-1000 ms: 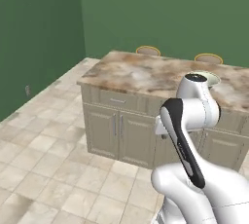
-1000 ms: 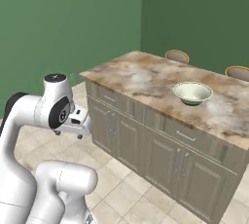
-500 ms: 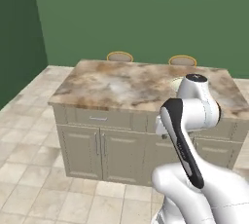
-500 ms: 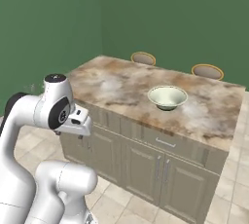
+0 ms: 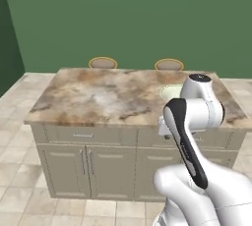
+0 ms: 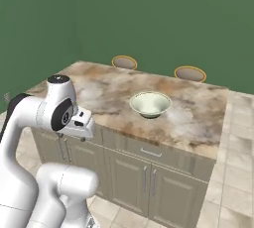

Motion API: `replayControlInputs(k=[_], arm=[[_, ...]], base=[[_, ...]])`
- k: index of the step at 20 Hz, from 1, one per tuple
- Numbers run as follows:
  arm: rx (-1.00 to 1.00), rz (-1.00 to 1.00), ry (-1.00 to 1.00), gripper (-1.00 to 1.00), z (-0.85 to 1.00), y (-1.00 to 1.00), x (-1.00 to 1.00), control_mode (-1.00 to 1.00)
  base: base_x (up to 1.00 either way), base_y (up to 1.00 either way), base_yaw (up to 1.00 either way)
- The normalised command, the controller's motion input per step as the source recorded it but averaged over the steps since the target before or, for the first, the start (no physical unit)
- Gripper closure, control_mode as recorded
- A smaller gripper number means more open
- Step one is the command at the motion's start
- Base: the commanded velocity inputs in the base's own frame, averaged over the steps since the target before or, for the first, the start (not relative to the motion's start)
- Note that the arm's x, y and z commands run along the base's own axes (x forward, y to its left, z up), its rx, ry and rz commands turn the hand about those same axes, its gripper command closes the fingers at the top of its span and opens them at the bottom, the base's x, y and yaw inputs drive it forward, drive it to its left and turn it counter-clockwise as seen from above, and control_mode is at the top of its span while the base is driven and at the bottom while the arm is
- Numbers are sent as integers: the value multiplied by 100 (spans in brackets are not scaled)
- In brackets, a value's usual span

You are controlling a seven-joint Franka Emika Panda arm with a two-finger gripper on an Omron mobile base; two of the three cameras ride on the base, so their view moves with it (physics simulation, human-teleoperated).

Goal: Pick the bowl and saucepan and place them in the sink. Then turn on the water.

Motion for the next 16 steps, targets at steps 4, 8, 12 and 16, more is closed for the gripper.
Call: replayControlInputs(k=[4, 8, 12, 16], arm=[[0, 0, 0, -100, 0, 0, 0, 100], [0, 0, 0, -100, 0, 0, 0, 100], [0, 0, 0, -100, 0, 0, 0, 100], [0, 0, 0, -100, 0, 0, 0, 100]], base=[[38, -10, -31], [30, -8, -40], [33, -4, -40], [37, -11, -38]])
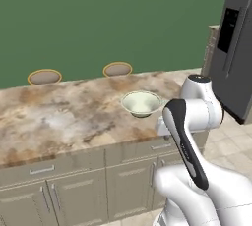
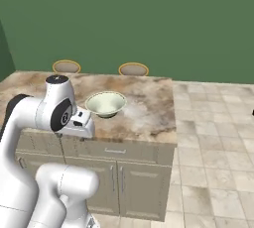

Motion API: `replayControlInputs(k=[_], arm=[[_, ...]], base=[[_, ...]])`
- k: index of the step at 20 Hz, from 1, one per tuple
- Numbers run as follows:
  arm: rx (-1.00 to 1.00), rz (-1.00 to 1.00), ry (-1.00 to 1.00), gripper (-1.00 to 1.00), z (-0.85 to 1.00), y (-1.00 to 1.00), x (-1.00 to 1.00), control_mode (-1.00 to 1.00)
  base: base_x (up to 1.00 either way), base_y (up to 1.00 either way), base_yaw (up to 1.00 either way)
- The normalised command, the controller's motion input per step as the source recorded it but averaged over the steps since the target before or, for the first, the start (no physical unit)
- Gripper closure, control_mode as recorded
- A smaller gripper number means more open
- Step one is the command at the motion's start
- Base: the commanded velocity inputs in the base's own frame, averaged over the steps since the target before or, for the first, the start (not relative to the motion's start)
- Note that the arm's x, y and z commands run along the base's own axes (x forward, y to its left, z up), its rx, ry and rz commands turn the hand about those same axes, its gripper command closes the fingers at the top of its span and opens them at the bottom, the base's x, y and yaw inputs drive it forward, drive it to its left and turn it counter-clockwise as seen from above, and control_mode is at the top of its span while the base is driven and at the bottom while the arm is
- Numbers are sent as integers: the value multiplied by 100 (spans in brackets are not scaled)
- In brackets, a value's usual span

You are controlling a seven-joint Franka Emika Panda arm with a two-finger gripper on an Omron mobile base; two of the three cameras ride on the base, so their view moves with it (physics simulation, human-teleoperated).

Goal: Pick the bowl and saucepan and place them in the sink. Then turn on the water.

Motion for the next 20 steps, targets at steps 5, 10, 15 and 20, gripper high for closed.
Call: replayControlInputs(k=[5, 10, 15, 20], arm=[[0, 0, 0, -100, 0, 0, 0, 100], [0, 0, 0, -100, 0, 0, 0, 100], [0, 0, 0, -100, 0, 0, 0, 100], [0, 0, 0, -100, 0, 0, 0, 100]], base=[[45, -19, -17], [54, -23, -1], [55, -36, 0], [23, -45, 0]])
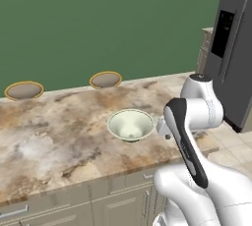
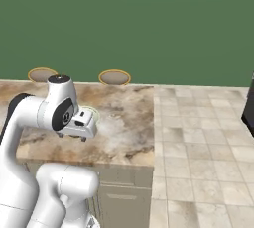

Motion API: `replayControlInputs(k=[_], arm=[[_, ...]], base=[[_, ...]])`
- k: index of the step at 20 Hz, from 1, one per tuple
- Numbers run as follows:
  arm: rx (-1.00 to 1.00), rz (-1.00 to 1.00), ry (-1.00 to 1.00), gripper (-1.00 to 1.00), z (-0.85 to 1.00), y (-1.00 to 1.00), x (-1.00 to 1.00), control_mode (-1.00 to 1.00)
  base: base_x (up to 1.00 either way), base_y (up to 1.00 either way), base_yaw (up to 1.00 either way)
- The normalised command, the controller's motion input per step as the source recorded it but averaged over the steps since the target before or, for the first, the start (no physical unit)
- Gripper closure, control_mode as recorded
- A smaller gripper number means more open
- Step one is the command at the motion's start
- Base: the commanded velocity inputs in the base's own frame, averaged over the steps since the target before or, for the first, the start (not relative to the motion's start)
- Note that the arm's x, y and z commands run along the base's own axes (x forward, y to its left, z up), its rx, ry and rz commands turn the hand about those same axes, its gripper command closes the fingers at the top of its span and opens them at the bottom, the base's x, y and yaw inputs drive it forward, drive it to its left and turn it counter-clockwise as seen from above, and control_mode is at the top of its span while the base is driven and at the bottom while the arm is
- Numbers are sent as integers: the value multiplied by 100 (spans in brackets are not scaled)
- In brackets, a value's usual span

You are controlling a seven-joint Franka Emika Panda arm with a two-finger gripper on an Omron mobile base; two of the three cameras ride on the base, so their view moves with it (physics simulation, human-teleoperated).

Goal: Pick the bowl and saucepan and place them in the sink. Then turn on the water.

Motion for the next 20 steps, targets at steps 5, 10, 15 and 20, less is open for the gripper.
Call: replayControlInputs(k=[5, 10, 15, 20], arm=[[0, 0, 0, -100, 0, 0, 0, 100], [0, 0, 0, -100, 0, 0, 0, 100], [0, 0, 0, -100, 0, 0, 0, 100], [0, 0, 0, -100, 0, 0, 0, 100]], base=[[19, -42, 0], [42, -7, 8], [44, -4, 11], [25, -2, 9]])
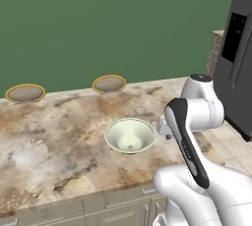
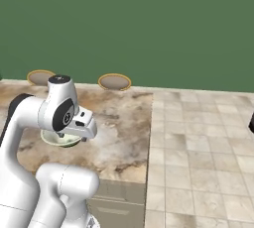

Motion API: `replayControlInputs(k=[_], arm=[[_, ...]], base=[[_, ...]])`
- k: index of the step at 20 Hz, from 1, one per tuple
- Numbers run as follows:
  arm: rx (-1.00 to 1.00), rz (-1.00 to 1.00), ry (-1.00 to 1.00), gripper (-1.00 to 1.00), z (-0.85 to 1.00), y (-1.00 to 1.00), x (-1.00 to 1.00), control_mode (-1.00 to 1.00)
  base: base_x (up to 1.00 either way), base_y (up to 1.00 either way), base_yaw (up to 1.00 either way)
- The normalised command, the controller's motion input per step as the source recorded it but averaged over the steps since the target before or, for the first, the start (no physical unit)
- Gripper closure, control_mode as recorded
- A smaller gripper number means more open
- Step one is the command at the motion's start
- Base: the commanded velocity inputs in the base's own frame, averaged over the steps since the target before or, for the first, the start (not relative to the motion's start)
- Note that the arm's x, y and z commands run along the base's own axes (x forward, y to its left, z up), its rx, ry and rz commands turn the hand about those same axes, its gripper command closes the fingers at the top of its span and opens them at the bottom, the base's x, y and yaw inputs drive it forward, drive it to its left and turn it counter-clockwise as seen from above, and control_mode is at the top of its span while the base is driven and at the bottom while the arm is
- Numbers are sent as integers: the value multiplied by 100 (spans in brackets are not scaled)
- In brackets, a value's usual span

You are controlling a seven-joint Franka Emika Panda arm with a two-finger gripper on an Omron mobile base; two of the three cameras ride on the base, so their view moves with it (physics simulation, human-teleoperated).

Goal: Pick the bowl and saucepan and place them in the sink. Then turn on the water.

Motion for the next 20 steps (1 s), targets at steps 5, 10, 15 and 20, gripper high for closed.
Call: replayControlInputs(k=[5, 10, 15, 20], arm=[[0, 0, 0, -100, 0, 0, 0, 100], [0, 0, 0, -100, 0, 0, 0, 100], [0, 0, 0, -100, 0, 0, 0, 100], [0, 0, 0, -100, 0, 0, 0, 100]], base=[[1, 0, 5], [0, 0, 2], [0, 0, 0], [0, 0, 0]])
